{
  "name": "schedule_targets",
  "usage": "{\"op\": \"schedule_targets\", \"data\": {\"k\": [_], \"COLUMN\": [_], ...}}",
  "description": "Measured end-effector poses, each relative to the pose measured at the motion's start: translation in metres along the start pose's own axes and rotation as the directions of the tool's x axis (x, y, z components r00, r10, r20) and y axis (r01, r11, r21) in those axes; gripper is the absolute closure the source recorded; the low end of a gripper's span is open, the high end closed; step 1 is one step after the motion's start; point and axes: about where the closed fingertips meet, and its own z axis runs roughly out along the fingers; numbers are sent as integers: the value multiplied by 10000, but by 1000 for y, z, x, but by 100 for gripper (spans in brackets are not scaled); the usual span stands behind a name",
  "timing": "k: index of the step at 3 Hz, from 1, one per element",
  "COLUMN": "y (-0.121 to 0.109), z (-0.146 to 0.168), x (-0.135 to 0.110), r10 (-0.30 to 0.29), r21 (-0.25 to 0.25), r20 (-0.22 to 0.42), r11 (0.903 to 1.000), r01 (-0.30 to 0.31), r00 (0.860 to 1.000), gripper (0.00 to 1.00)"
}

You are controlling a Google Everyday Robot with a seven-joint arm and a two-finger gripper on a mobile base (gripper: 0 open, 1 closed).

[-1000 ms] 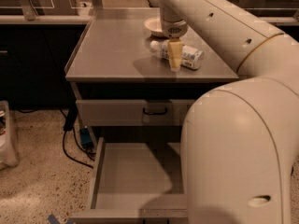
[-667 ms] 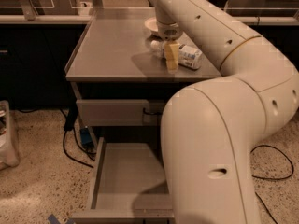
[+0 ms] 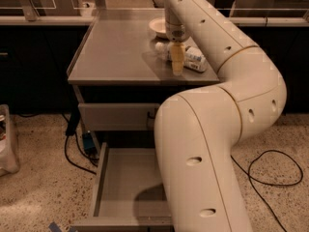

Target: Place blue plastic bottle into middle drawer

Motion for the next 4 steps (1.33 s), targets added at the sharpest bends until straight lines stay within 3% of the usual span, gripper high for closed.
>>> {"op": "schedule_targets", "data": {"k": [3,4], "y": [-6,-6], "z": [4,4], "x": [-4,-4], "r10": [-11,-11], "r21": [193,193], "r20": [105,105], "r11": [9998,9998], "r01": [9,9], "r00": [9999,9999], "gripper": [82,100]}}
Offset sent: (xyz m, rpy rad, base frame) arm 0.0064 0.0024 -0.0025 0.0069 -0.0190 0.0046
